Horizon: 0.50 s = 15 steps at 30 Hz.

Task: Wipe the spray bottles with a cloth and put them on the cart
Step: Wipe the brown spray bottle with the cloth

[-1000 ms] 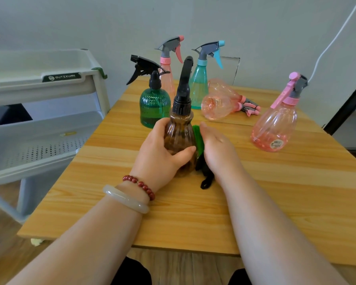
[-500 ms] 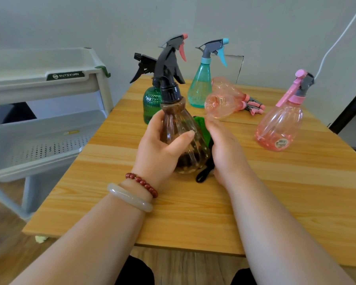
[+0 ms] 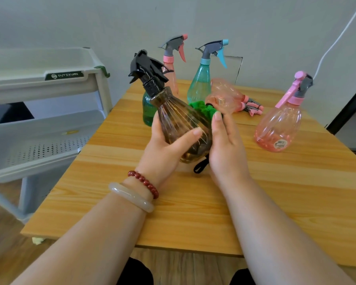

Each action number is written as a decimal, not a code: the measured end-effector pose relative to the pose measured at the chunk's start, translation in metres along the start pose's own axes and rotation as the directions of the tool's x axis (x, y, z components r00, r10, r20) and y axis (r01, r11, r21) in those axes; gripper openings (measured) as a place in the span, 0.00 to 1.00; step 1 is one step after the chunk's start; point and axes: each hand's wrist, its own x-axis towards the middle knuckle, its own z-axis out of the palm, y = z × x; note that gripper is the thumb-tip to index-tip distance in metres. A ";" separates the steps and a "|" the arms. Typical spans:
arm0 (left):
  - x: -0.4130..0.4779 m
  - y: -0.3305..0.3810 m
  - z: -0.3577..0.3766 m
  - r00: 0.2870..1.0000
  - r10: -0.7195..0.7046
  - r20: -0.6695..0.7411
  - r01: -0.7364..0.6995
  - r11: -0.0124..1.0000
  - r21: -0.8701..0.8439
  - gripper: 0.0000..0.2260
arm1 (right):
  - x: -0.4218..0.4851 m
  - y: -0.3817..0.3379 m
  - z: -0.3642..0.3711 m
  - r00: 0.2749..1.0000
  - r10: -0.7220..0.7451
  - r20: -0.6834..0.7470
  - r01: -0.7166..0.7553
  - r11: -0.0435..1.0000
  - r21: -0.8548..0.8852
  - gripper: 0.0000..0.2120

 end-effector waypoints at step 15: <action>-0.002 0.015 -0.003 0.979 -0.126 -0.158 0.073 0.950 -0.303 0.15 | -0.004 0.002 0.017 0.987 -0.120 0.103 0.133 0.982 -0.135 0.18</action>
